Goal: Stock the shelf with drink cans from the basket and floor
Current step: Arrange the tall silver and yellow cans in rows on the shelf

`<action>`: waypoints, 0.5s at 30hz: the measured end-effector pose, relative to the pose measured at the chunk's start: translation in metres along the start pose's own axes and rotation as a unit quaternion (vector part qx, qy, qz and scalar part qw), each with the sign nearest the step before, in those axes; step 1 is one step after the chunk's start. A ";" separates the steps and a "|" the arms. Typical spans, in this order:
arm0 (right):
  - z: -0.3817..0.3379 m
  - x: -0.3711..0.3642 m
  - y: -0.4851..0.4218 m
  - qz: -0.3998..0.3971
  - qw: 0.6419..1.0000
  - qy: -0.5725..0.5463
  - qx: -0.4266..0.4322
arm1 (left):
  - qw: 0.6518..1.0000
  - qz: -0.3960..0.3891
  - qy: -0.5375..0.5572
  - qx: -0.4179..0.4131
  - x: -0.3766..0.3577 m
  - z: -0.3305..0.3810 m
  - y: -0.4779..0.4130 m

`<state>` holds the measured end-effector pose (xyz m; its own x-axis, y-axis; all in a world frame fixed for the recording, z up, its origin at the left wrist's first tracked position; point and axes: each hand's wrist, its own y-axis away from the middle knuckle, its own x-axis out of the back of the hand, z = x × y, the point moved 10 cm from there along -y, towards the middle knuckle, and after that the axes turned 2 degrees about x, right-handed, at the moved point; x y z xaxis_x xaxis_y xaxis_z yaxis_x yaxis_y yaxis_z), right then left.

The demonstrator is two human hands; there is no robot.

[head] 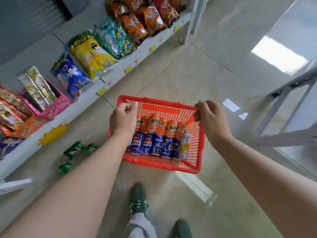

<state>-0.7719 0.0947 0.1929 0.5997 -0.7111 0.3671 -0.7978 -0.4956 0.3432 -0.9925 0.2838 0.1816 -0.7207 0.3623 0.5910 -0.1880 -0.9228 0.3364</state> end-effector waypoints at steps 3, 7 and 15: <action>0.044 -0.001 -0.005 0.031 0.998 0.020 -0.040 | 0.998 -0.054 -0.005 0.026 -0.028 -0.030 -0.016; 0.113 -0.023 -0.016 0.060 0.992 0.028 -0.108 | 0.988 -0.135 -0.044 0.054 -0.073 -0.092 -0.045; 0.254 -0.063 -0.023 0.067 0.979 0.005 -0.194 | 0.958 -0.255 -0.075 0.105 -0.224 -0.191 -0.038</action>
<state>-0.8070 0.0241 -0.0582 0.4931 -0.7506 0.4398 -0.7873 -0.1699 0.5927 -0.9514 0.2130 -0.1033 -0.4631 0.7889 0.4038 -0.3400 -0.5789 0.7411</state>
